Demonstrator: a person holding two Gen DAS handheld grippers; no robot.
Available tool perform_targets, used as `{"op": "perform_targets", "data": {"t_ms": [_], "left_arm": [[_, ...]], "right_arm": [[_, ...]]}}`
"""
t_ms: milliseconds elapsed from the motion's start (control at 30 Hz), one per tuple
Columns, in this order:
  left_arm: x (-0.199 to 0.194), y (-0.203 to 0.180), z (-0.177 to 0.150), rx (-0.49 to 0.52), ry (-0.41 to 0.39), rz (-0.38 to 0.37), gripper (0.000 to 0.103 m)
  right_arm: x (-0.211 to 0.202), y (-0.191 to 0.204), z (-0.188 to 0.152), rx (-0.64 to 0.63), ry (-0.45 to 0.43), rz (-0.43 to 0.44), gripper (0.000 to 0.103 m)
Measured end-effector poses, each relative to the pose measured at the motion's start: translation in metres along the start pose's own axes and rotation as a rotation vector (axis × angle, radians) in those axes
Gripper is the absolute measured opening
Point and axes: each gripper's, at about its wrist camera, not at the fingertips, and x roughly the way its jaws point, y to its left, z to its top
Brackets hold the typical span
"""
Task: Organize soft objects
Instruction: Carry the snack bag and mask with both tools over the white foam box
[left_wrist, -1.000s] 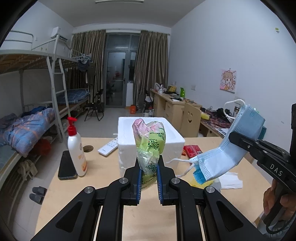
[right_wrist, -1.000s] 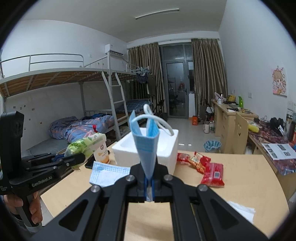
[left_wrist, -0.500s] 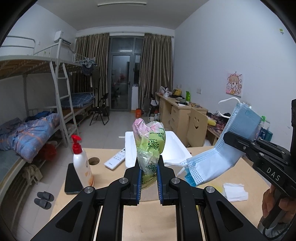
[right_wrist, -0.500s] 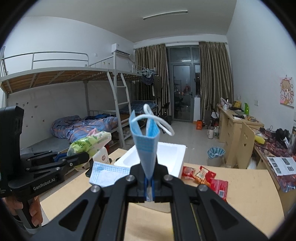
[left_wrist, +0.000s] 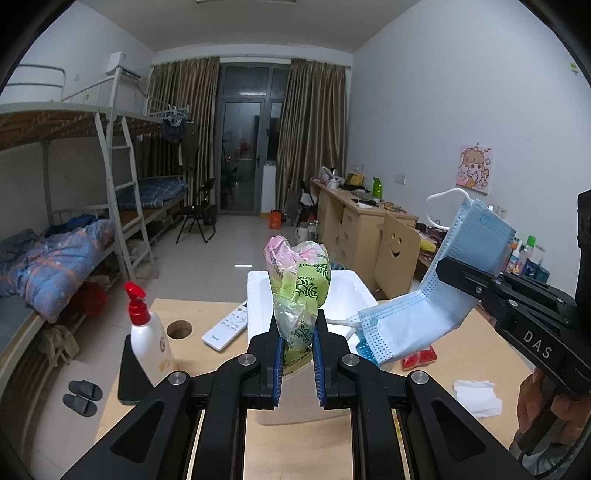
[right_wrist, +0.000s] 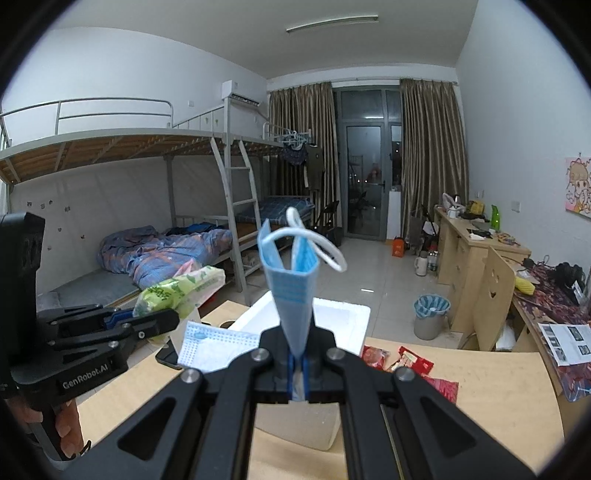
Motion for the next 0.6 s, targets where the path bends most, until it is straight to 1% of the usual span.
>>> {"op": "perform_targets", "data": {"t_ms": [133,300,600], "left_arm": [[0.015,0.004,0.007,-0.007,0.013,-0.004,0.015],[0.027,0.007,0.017,-0.012,0.009,-0.005,0.015],[0.071,0.012,0.027,-0.019,0.064,-0.022,0.015]], "right_arm": [[0.013,-0.003,0.004,-0.003,0.011,-0.003,0.005],[0.023,-0.004,0.005,-0.007,0.017,-0.002,0.005],[0.045,-0.019,0.006,-0.004,0.051,-0.022,0.005]]}}
